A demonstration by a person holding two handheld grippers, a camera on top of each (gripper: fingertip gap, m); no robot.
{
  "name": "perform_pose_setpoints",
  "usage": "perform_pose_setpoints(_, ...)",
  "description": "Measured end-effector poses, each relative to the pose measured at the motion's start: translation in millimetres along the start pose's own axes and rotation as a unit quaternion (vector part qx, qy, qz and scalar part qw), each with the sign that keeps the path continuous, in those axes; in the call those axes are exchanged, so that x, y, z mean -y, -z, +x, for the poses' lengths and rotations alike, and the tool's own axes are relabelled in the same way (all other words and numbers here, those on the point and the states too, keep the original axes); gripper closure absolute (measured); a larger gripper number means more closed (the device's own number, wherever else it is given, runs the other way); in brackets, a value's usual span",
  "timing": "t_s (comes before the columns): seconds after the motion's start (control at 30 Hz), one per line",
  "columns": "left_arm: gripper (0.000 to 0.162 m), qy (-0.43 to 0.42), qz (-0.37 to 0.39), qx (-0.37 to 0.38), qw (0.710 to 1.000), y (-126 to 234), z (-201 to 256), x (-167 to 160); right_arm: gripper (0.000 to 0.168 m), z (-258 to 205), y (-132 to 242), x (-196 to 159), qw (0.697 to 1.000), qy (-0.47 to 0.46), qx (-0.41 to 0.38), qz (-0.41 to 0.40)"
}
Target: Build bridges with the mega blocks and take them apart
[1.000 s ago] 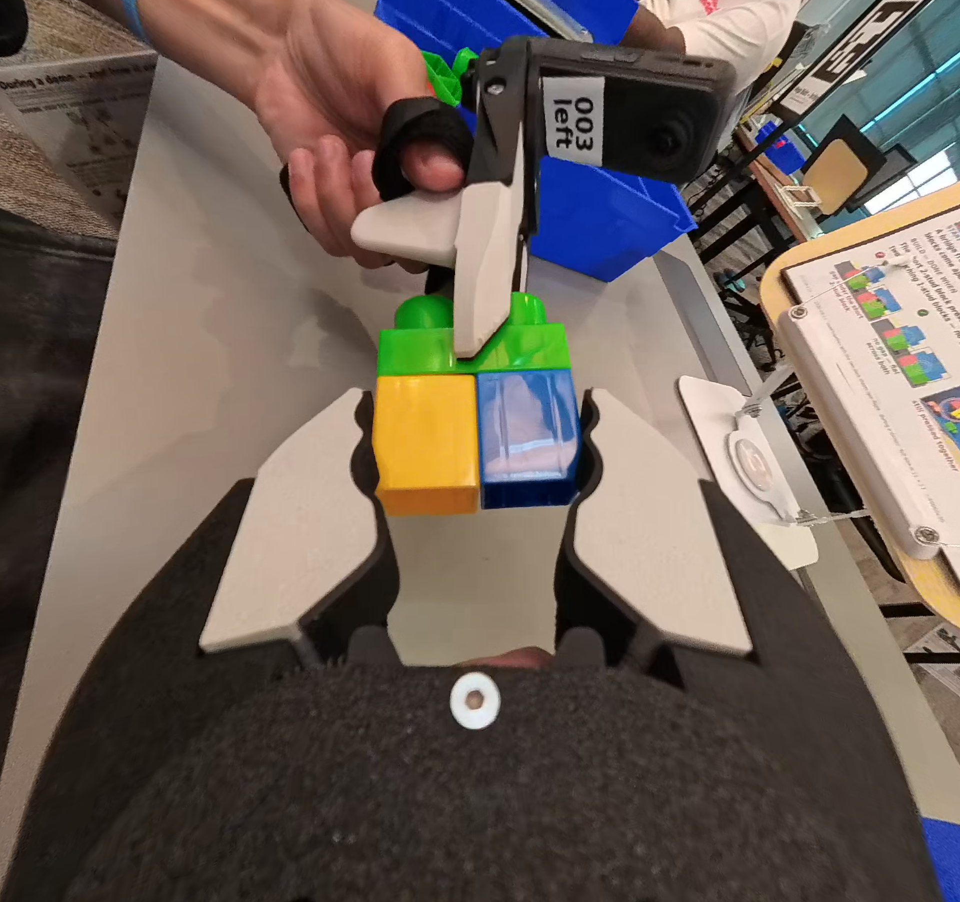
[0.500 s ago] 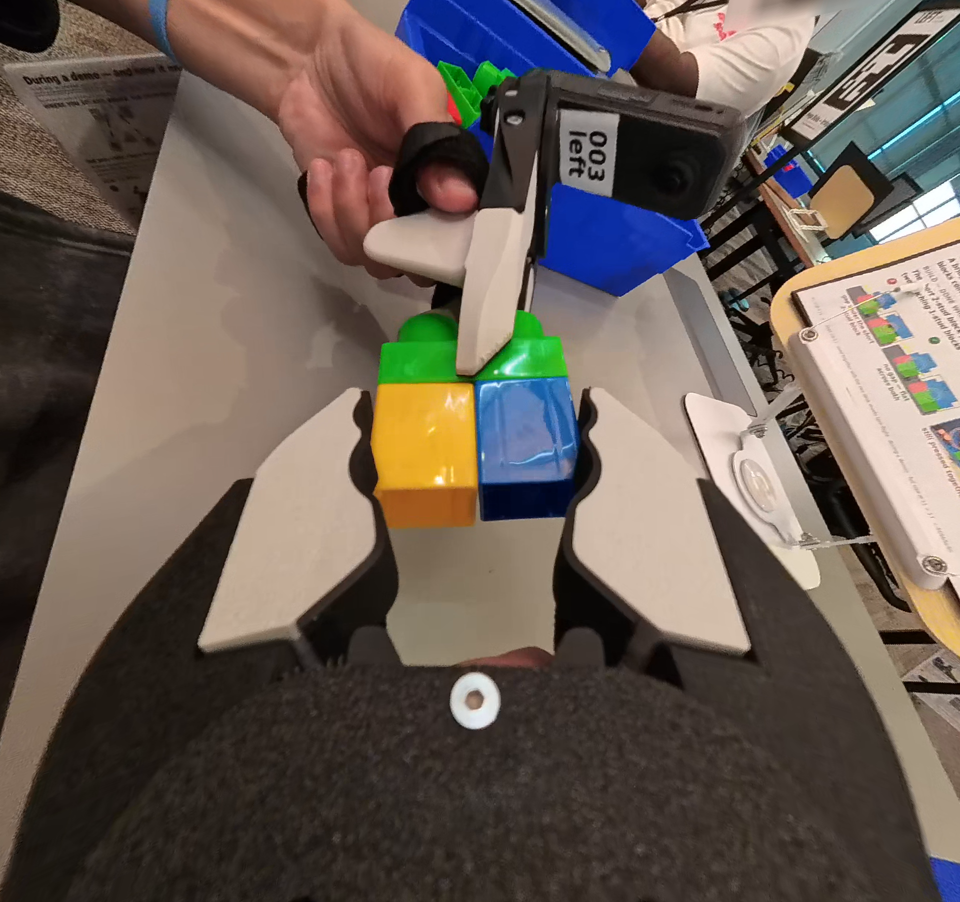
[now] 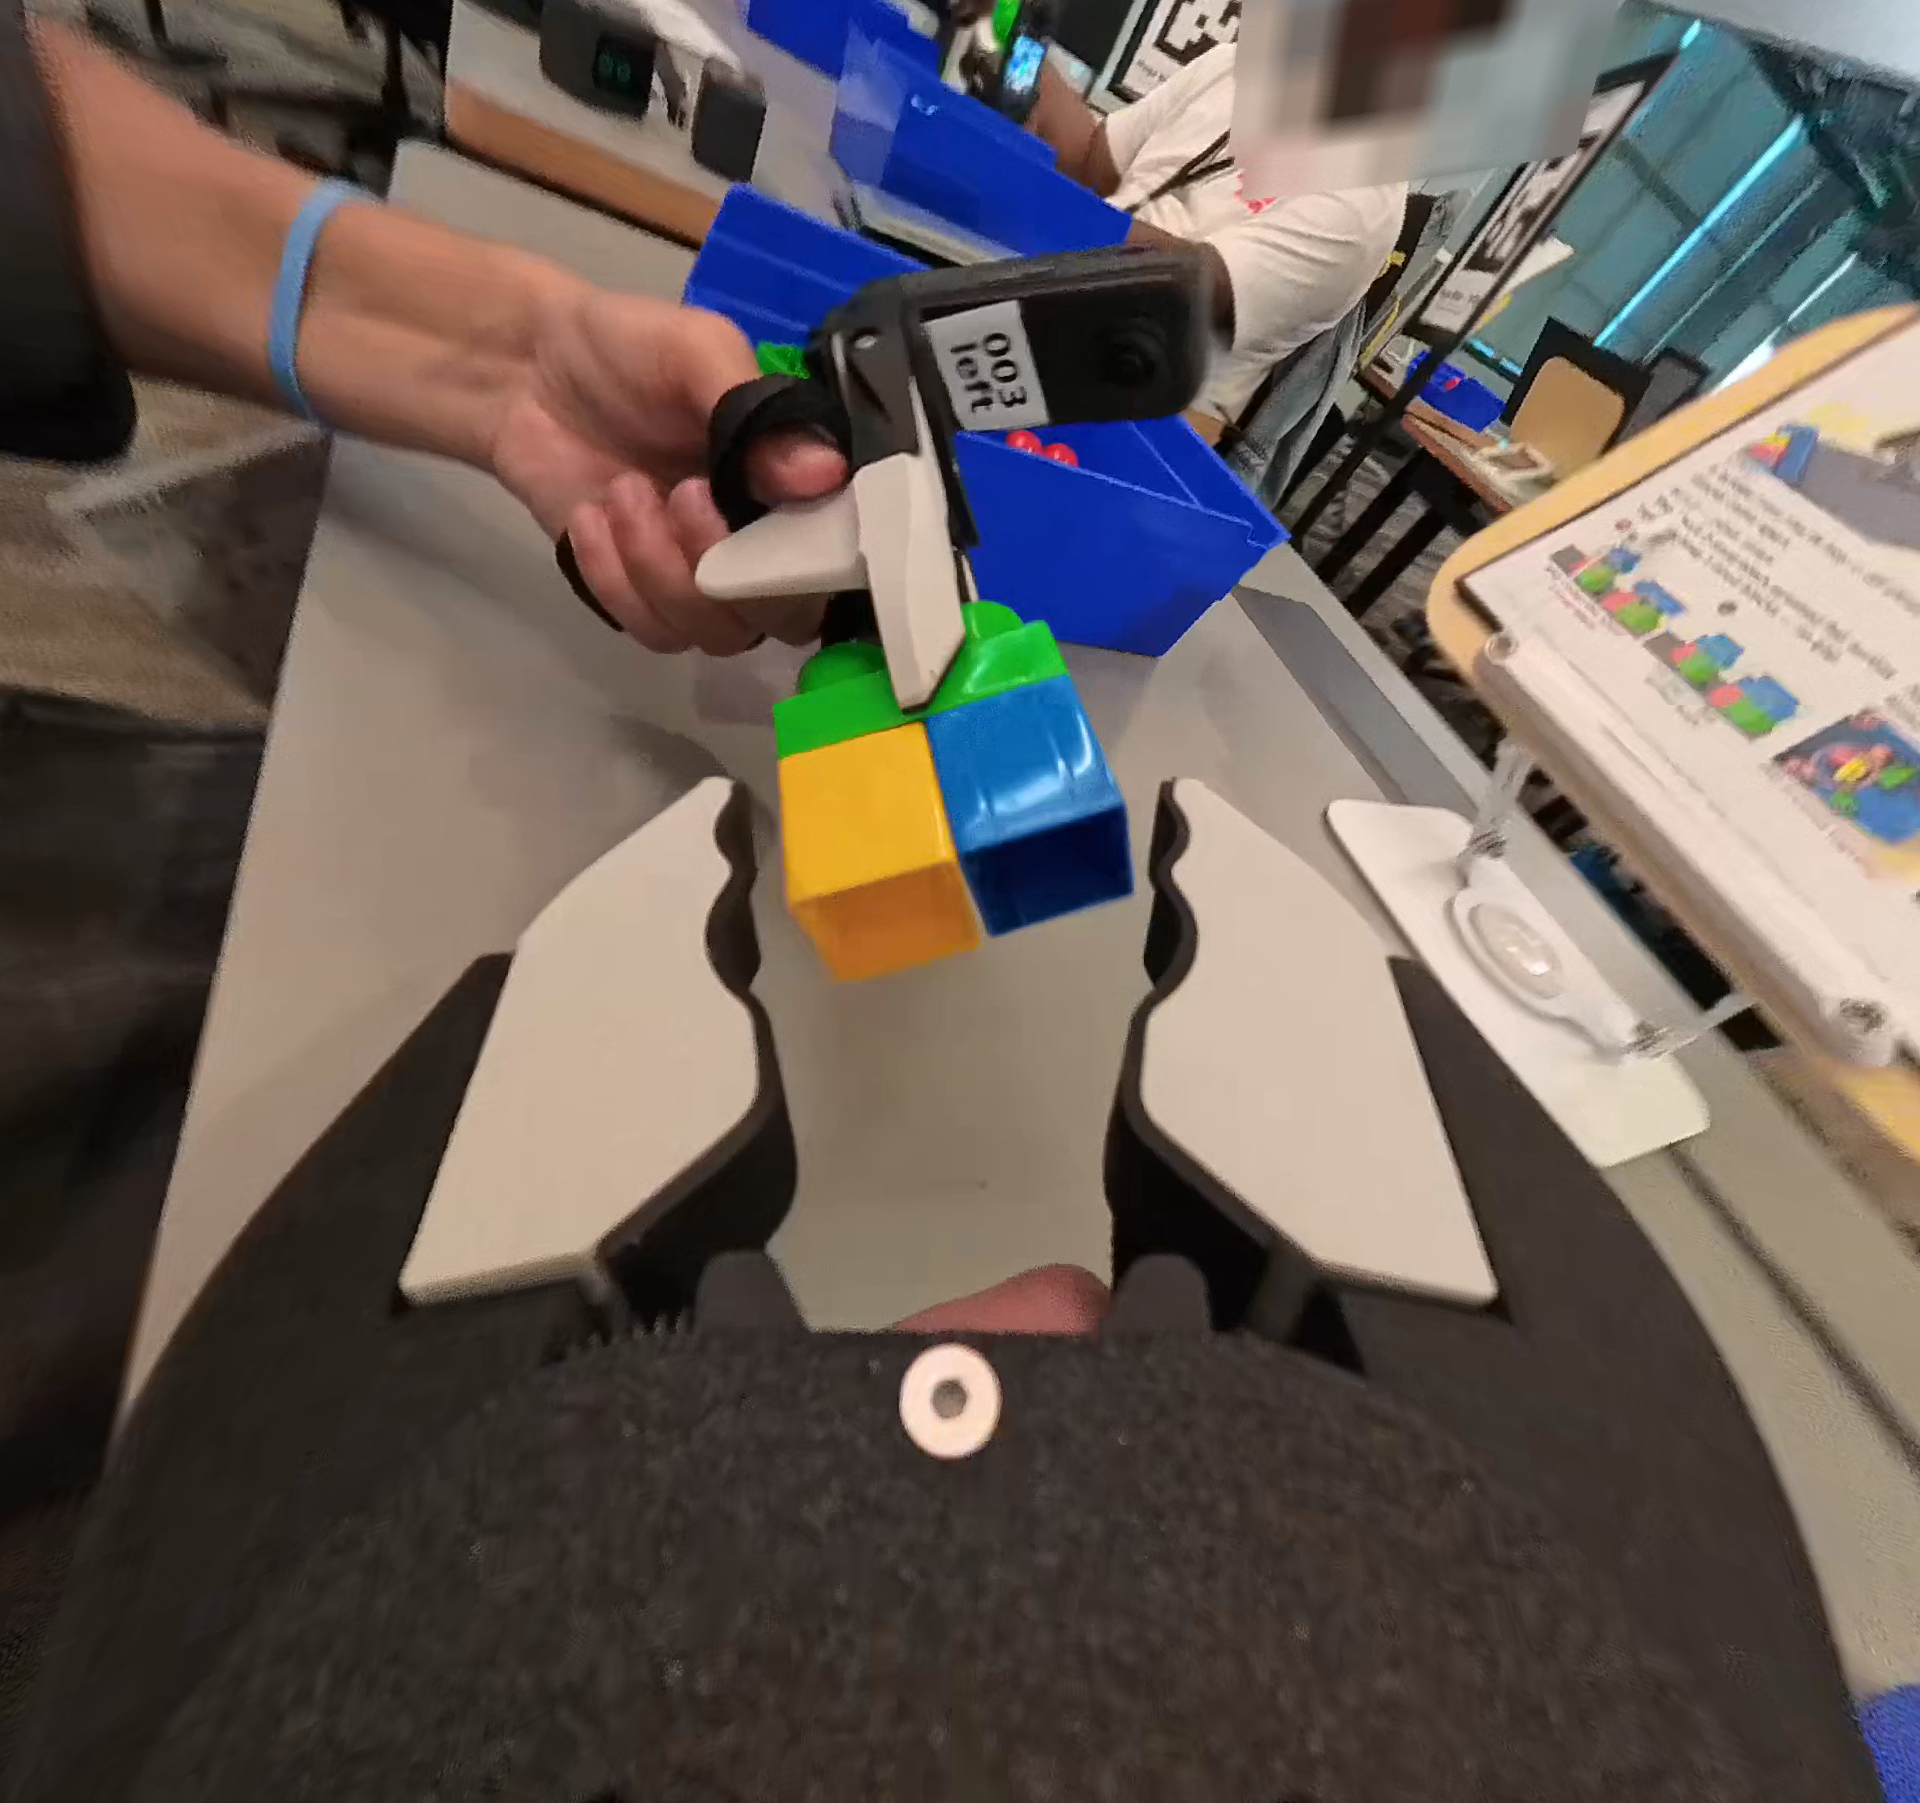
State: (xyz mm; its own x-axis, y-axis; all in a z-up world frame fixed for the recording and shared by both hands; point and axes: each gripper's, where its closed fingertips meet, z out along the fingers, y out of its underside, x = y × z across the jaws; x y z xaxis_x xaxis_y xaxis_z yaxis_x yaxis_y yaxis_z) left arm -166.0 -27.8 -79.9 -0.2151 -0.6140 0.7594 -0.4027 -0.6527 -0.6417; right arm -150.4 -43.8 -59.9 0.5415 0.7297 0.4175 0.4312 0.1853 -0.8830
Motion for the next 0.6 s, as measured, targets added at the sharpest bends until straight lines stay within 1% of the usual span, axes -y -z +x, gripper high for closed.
perform_pose_setpoints(0.03,0.128,-0.003,0.011,0.006,1.0,3.6,-2.2,2.7,0.096,5.1,1.9,0.1,0.999,-0.038,0.0,0.008)
perform_pose_setpoints(0.1,0.128,-0.013,0.023,0.014,1.0,9.9,-4.1,6.1,0.095,13.6,0.1,-6.4,0.989,-0.15,0.015,0.009)
perform_pose_setpoints(0.2,0.128,-0.032,0.044,0.012,0.998,15.7,0.6,12.5,0.095,5.2,-11.8,-18.2,0.949,-0.303,0.087,-0.003)
perform_pose_setpoints(0.27,0.128,-0.051,0.047,0.028,0.997,17.1,-0.4,15.0,0.103,1.2,-18.9,-18.6,0.92,-0.374,0.117,0.006)
perform_pose_setpoints(0.33,0.128,-0.059,0.043,0.03,0.997,16.4,0.9,14.2,0.114,2.7,-22.0,-16.8,0.9,-0.416,0.129,0.021)
perform_pose_setpoints(0.37,0.128,-0.06,0.044,0.031,0.997,16.0,1.2,13.9,0.117,2.3,-23.6,-18.6,0.891,-0.433,0.135,0.017)
perform_pose_setpoints(0.4,0.128,-0.06,0.043,0.031,0.997,15.2,1.2,13.2,0.12,1.3,-23.7,-17.7,0.885,-0.442,0.144,0.021)
perform_pose_setpoints(0.43,0.128,-0.061,0.042,0.035,0.997,14.8,0.0,12.9,0.128,0.1,-23.9,-18.2,0.881,-0.448,0.149,0.021)
perform_pose_setpoints(0.47,0.128,-0.062,0.041,0.041,0.996,14.5,-2.1,12.6,0.13,-0.4,-24.3,-19.4,0.878,-0.454,0.151,0.016)
perform_pose_setpoints(0.6,0.128,-0.053,0.043,0.033,0.997,13.3,-3.7,11.9,0.132,-0.1,-23.2,-20.3,0.874,-0.459,0.157,0.006)
